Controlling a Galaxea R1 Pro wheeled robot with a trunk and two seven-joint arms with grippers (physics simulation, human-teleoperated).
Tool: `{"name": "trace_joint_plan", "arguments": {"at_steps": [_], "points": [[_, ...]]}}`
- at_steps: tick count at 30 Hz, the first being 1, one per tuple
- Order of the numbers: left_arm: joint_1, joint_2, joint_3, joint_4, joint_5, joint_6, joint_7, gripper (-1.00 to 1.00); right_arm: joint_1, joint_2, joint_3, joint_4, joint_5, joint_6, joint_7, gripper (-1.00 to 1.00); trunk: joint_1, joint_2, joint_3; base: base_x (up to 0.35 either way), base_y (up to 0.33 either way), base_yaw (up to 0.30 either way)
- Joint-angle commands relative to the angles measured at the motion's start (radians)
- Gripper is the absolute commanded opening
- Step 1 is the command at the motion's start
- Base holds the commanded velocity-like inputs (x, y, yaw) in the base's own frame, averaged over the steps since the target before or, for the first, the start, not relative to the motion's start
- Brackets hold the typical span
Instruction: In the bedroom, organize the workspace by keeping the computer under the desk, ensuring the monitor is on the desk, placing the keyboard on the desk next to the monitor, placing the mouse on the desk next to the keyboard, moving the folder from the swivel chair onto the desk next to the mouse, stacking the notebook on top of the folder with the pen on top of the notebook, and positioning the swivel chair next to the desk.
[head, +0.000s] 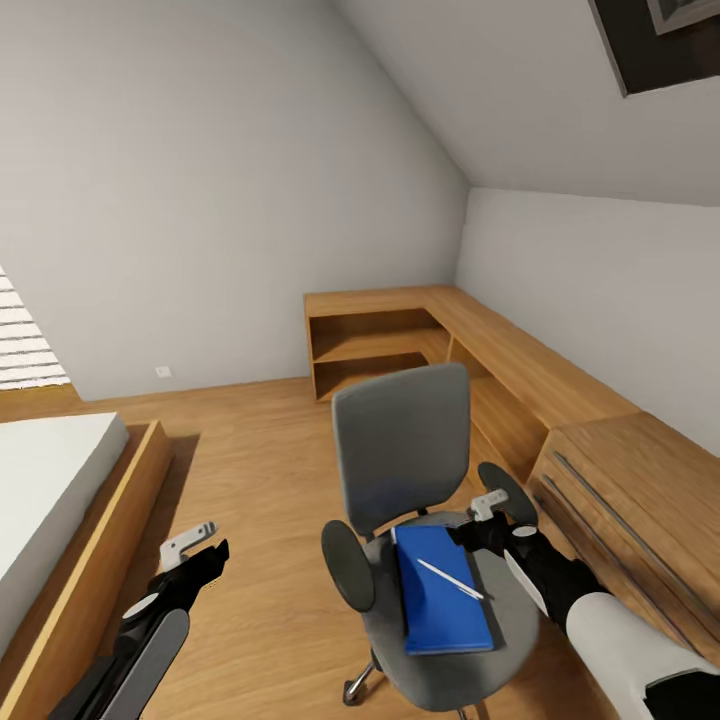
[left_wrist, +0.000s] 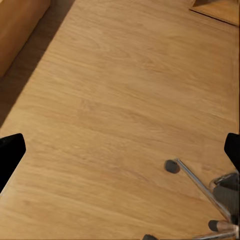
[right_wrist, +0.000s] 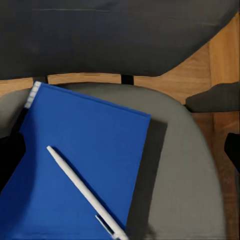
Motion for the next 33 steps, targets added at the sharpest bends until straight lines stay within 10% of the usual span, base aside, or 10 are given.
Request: {"name": "trace_joint_plan", "arguments": {"at_steps": [1, 12, 33], "points": [[-0.001, 0.001, 0.003, -0.022, 0.007, 0.003, 0.009, 1.00, -0.001, -0.001, 0.017, 0.009, 0.011, -0.001, 0.007, 1.00, 0.000, -0.001, -0.001, 0.013, -0.020, 0.000], [-0.001, -0.001, 0.055, -0.090, 0.014, 0.010, 0.031, 1.00, -0.001, -0.017, 0.053, 0.036, 0.053, -0.031, 0.150, 1.00, 0.035, -0.064, -0.029, 0.003, -0.004, 0.000], [-0.001, -0.028, 0.054, -0.068, 0.015, 0.008, 0.104, 1.00, -0.001, -0.032, 0.050, 0.036, 0.053, 0.066, 0.152, 1.00, 0.115, -0.211, -0.095, 0.000, 0.000, 0.000]]}}
